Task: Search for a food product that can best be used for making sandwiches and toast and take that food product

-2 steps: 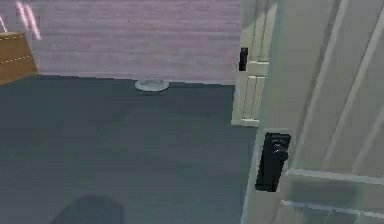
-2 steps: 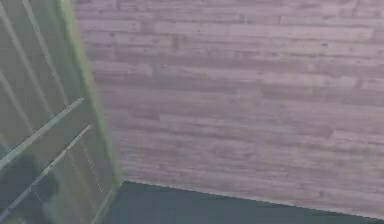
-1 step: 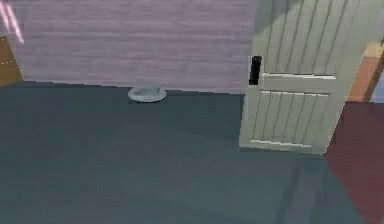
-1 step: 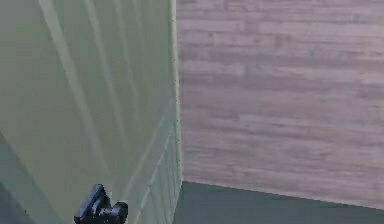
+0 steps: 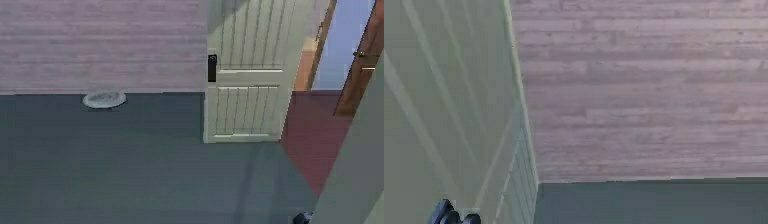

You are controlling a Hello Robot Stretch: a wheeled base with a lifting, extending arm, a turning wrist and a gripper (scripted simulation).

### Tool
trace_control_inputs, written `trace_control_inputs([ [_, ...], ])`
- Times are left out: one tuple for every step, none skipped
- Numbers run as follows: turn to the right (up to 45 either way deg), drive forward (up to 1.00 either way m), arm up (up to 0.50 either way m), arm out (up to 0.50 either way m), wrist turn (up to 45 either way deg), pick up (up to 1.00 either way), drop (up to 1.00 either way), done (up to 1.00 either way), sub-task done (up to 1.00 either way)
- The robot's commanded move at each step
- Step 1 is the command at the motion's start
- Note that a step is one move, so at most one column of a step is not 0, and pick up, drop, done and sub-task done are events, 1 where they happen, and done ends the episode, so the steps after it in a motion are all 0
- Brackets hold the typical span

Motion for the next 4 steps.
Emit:
trace_control_inputs([
  [0.0, 0.7, 0.0, 0.0, 0.0, 0.0, 0.0, 0.0, 0.0],
  [45.0, 0.0, 0.0, 0.0, 0.0, 0.0, 0.0, 0.0, 0.0],
  [15.0, 0.0, 0.0, 0.0, 0.0, 0.0, 0.0, 0.0, 0.0],
  [0.0, 1.0, 0.0, 0.0, 0.0, 0.0, 0.0, 0.0, 0.0],
])
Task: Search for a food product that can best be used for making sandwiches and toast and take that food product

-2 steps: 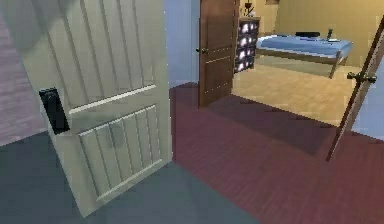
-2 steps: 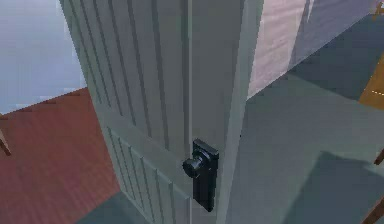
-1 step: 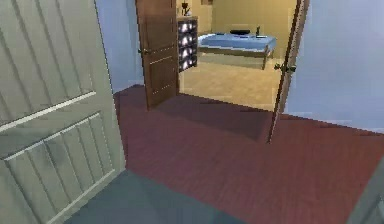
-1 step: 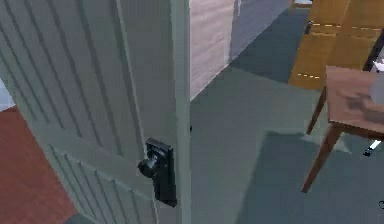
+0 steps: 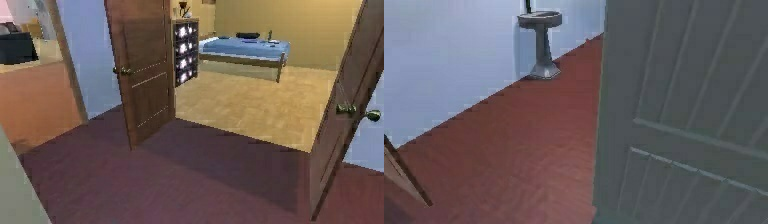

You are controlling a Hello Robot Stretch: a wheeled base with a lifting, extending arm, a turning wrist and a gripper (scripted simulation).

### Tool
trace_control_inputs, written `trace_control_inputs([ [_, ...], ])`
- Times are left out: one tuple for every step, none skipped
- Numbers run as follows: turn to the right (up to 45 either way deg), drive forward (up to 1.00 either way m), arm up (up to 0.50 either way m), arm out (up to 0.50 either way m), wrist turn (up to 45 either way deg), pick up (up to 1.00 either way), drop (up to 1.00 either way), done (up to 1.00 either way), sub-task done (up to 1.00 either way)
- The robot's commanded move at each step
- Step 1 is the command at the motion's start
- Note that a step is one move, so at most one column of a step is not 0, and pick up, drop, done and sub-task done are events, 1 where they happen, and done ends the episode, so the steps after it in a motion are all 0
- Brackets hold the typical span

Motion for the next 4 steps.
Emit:
trace_control_inputs([
  [0.0, 0.5, 0.0, 0.0, 0.0, 0.0, 0.0, 0.0, 0.0],
  [-30.0, 0.0, 0.0, 0.0, 0.0, 0.0, 0.0, 0.0, 0.0],
  [0.0, 0.25, 0.0, 0.0, 0.0, 0.0, 0.0, 0.0, 0.0],
  [-21.0, 0.0, 0.0, 0.0, 0.0, 0.0, 0.0, 0.0, 0.0],
])
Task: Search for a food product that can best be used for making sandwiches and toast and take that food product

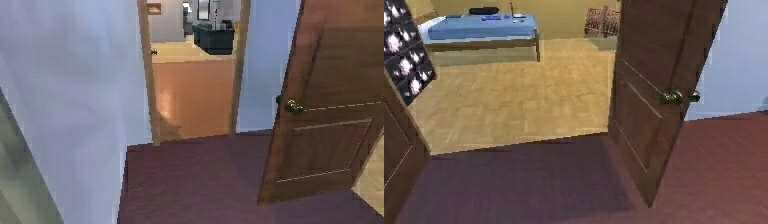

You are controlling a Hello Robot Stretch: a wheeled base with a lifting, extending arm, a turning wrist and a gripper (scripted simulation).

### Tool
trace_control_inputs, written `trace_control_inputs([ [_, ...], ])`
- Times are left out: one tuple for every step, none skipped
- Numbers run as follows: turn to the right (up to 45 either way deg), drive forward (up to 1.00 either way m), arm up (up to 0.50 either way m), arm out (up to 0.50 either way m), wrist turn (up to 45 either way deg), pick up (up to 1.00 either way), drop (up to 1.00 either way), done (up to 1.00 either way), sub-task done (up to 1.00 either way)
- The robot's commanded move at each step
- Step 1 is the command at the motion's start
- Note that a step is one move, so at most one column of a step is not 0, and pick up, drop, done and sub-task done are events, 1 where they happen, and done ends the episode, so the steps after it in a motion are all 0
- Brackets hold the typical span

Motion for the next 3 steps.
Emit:
trace_control_inputs([
  [0.0, 1.0, 0.0, 0.0, 0.0, 0.0, 0.0, 0.0, 0.0],
  [0.0, 0.75, 0.0, 0.0, 0.0, 0.0, 0.0, 0.0, 0.0],
  [-6.0, 0.0, 0.0, 0.0, 0.0, 0.0, 0.0, 0.0, 0.0],
])
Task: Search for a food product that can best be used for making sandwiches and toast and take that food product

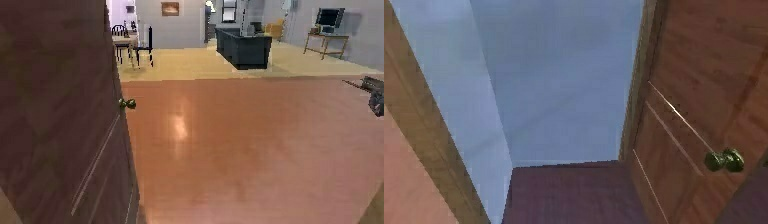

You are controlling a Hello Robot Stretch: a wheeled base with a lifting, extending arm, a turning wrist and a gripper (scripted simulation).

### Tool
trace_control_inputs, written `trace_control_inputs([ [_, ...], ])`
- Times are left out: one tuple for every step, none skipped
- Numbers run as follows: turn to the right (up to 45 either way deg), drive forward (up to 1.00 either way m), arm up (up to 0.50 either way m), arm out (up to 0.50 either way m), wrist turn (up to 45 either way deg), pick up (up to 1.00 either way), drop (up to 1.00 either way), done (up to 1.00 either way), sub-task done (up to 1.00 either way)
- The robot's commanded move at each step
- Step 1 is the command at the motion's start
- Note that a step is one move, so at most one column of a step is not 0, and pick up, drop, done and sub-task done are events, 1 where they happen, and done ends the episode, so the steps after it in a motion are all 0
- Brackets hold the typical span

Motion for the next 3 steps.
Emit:
trace_control_inputs([
  [0.0, 1.0, 0.0, 0.0, 0.0, 0.0, 0.0, 0.0, 0.0],
  [0.0, 0.4, 0.0, 0.0, 0.0, 0.0, 0.0, 0.0, 0.0],
  [45.0, 0.0, 0.0, 0.0, 0.0, 0.0, 0.0, 0.0, 0.0],
])
